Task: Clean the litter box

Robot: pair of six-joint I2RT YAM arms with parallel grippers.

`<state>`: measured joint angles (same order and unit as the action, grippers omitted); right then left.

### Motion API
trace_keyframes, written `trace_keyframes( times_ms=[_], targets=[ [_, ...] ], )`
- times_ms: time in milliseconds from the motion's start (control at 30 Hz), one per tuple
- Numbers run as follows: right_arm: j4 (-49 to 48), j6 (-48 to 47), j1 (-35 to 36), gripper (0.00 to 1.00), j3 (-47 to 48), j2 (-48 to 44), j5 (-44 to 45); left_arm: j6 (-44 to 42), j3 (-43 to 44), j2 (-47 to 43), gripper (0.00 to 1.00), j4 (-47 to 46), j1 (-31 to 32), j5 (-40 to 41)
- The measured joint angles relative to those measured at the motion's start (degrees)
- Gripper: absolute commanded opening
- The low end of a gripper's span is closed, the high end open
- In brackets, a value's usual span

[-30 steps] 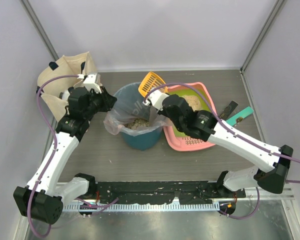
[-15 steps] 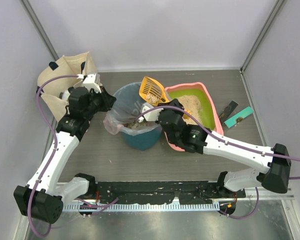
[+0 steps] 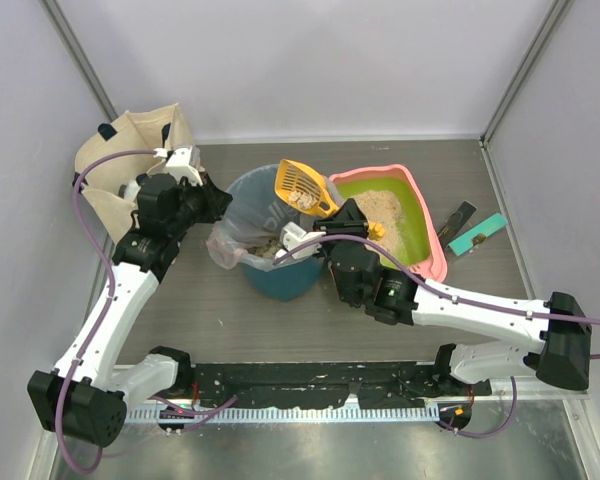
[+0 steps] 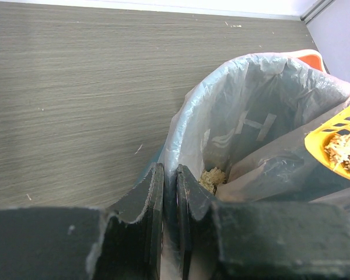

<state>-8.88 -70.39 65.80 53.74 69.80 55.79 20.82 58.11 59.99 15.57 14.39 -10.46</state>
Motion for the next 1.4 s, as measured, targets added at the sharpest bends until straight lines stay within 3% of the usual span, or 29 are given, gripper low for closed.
trace_keyframes(
  times_ms=[633,1000,1400],
  targets=[
    [-31.91,-38.32,0.13,0.01,-8.41,3.78,-1.14,0.04,0.0,0.0,0.0,0.04,-0.04,0.04],
    [-50.25,-43.41,0.46,0.01,-13.14,7.23,-5.99,0.04,0.0,0.0,0.0,0.31,-0.24,0.52],
    [-53.46,-43.82,0.46,0.01,-14.4,6.25,-7.69,0.04,0.0,-0.09,0.0,0.26,-0.24,0.39]
  ],
)
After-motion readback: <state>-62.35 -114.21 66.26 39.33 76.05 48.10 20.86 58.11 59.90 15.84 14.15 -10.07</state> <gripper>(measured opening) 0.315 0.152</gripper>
